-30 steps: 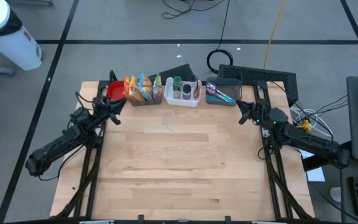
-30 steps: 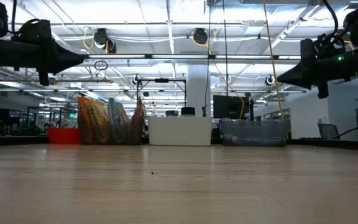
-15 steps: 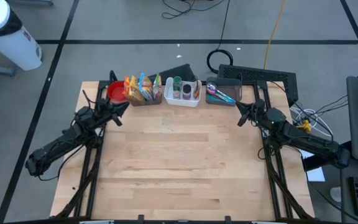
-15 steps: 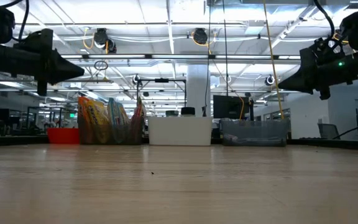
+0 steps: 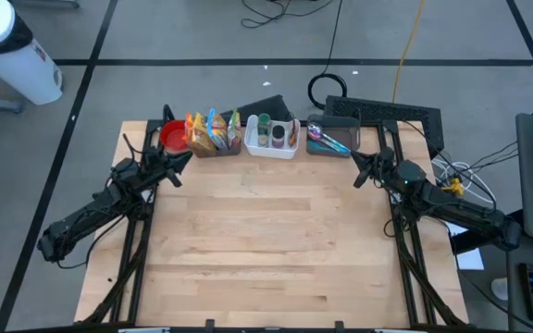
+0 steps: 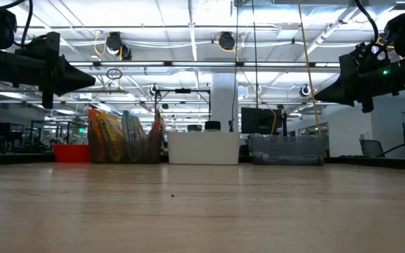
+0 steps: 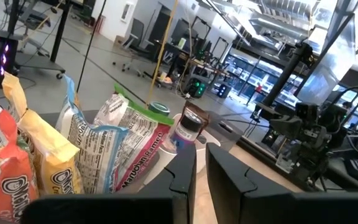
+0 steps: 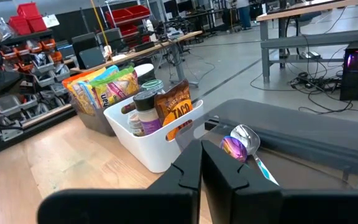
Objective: Pick & Place Food Item
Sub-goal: Return to Home Position
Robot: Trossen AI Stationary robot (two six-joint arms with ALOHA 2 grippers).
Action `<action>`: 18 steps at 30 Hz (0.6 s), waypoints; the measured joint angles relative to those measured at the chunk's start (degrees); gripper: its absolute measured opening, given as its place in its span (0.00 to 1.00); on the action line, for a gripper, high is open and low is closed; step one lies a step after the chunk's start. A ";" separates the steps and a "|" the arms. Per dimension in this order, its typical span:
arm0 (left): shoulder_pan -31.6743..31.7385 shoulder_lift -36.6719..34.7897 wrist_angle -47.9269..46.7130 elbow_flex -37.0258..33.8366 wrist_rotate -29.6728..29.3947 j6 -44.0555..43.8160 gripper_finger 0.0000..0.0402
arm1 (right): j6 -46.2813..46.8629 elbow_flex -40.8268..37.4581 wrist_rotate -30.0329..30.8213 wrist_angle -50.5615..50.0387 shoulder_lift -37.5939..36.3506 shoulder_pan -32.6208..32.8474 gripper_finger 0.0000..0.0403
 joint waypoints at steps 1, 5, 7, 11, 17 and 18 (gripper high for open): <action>-0.01 0.00 0.00 0.00 0.00 0.04 0.10 | 0.00 0.00 0.00 -0.01 0.00 0.00 0.01; 0.00 0.00 0.02 0.00 0.00 -0.27 0.10 | 0.00 0.00 0.00 -0.01 0.00 0.00 0.01; 0.00 0.00 0.02 0.00 0.00 -0.27 0.10 | 0.00 0.00 0.00 -0.01 0.00 -0.02 0.01; 0.00 0.00 0.02 0.00 0.00 -0.29 0.10 | 0.00 0.00 0.00 -0.03 0.00 0.00 0.01; 0.00 0.00 0.04 0.00 0.00 -0.37 0.10 | 0.00 0.00 -0.02 -0.03 0.00 0.00 0.01; 0.00 0.00 0.02 0.00 0.00 -0.42 0.10 | 0.00 0.00 -0.01 -0.02 0.00 -0.01 0.01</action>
